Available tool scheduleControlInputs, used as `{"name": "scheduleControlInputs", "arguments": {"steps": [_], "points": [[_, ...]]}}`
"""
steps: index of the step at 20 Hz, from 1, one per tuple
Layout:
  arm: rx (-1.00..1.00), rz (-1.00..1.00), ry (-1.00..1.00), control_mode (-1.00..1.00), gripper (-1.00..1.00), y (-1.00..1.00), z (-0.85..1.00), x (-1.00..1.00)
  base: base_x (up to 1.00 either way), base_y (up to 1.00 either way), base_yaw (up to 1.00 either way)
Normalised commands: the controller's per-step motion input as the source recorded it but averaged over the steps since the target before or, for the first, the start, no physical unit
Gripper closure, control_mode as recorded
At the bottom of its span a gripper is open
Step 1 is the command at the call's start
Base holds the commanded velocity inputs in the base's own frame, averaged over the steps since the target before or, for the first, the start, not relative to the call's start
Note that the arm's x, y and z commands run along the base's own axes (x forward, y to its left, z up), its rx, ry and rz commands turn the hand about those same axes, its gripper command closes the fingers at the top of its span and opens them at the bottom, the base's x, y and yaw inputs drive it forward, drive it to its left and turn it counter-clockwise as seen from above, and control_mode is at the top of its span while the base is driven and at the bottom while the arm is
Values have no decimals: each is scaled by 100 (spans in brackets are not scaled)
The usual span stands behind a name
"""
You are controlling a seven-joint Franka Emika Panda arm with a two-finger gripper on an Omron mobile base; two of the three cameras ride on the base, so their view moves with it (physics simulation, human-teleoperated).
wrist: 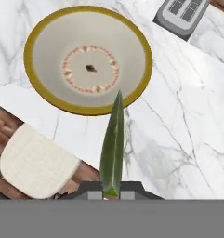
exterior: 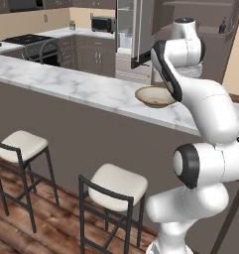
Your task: There is a bowl on the dining counter. Grab a lemon wedge from the fridge and place it in the bowl. Then get the liquor bottle and glass cup from the cabinet and place them next to the bowl.
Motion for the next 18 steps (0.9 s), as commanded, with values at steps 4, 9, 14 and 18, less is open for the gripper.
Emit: {"name": "scheduleControlInputs", "arguments": {"steps": [4, 9, 14, 18], "points": [[2, 10, 1, -100, 100, 0, -35, 35, 0, 0, 0], [1, 8, -1, -100, 100, 0, -38, 20, 0, 0, 0], [0, 1, -6, -100, 100, 0, -34, 23, 0, 0, 0], [0, 0, -7, -100, 100, 0, -20, 38, 0, 0, 0]]}}
